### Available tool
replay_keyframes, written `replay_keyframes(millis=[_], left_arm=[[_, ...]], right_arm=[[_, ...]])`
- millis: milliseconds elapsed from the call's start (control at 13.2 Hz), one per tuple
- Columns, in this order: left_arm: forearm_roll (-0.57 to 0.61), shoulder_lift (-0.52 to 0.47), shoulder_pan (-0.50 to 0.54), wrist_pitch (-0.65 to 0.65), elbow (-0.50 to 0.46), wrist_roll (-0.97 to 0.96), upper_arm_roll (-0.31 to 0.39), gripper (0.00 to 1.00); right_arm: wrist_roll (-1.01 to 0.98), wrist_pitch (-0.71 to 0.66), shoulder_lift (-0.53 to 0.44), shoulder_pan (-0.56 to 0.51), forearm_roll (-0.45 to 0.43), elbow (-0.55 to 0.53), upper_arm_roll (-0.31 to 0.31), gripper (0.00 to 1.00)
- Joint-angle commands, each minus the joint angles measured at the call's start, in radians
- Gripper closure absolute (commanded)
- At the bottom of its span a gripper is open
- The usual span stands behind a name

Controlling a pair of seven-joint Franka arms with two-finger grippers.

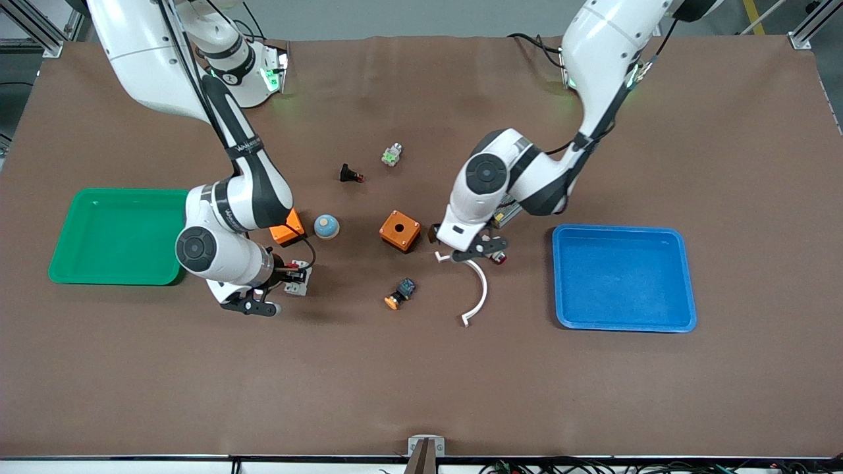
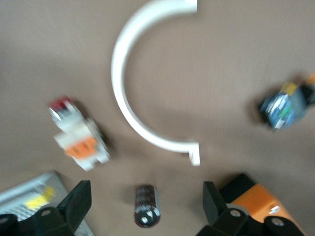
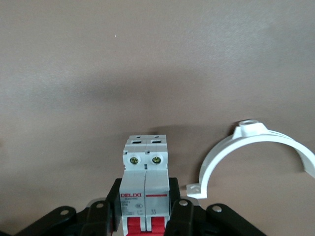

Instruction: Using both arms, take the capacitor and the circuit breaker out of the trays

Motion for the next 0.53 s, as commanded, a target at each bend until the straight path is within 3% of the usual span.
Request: replay_keyframes(millis=[0,302,377,453], left_arm=[[0.020,-0.128,0.106,-0.172,0.063,0.080,-0.004,0.00],[0.041,-0.207,0.287,-0.393,0.200,0.391,-0.006,0.00],[0.043,-0.240,0.335,-0.421,0.209,0.475,-0.004,0.00],[0.043,-0.273,0.378,-0.433,0.209,0.541,-0.006,0.00]], right_arm=[[0.008,-0.001,0.027,0.028,0.067,0.028,-0.012,0.75],[0.007,0.000,0.034,0.033,0.067,0.028,-0.012,0.71],[0.005,0.000,0.033,0.033,0.061,0.028,-0.014,0.56],[0.005,-0.001,0.033,0.033,0.056,0.028,-0.015,0.21]])
